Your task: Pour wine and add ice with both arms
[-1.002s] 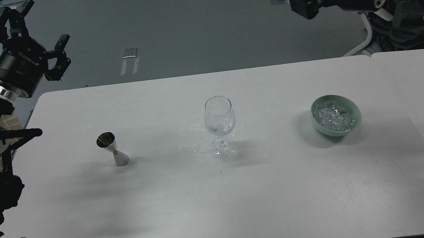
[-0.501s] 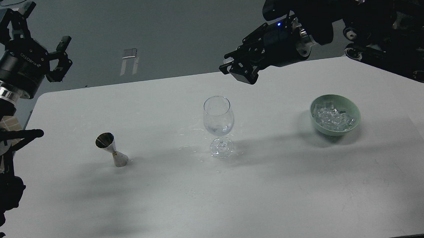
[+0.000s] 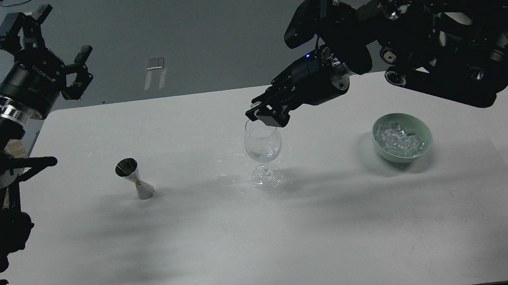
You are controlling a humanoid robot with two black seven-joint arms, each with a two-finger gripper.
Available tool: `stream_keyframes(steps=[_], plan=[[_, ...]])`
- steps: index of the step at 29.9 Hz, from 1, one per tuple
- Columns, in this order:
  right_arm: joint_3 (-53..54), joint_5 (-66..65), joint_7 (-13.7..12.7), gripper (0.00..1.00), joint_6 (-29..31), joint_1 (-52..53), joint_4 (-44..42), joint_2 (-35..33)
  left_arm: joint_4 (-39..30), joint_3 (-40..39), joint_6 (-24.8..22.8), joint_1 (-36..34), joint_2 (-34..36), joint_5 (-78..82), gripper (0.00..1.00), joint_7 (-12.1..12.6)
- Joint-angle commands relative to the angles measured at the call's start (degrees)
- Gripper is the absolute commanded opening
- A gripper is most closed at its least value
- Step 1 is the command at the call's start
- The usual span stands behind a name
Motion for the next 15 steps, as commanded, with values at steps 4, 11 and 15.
stream_keyframes(steps=[4,11,15], plan=[[-0.92,0.02,0.02,0.03,0.0,-0.37,-2.3,2.29,0.02,0.0,-0.01,0.01,0.12,0.0,0.98,-0.1],[-1.1,0.02,0.02,0.15,0.0,-0.46,-2.3,2.38,-0.07,0.0,-0.01,0.01,0.12,-0.09,0.98,-0.1],[-1.1,0.02,0.02,0.3,0.0,-0.55,-2.39,2.29,-0.07,0.0,-0.01,0.01,0.12,-0.09,0.98,-0.1]])
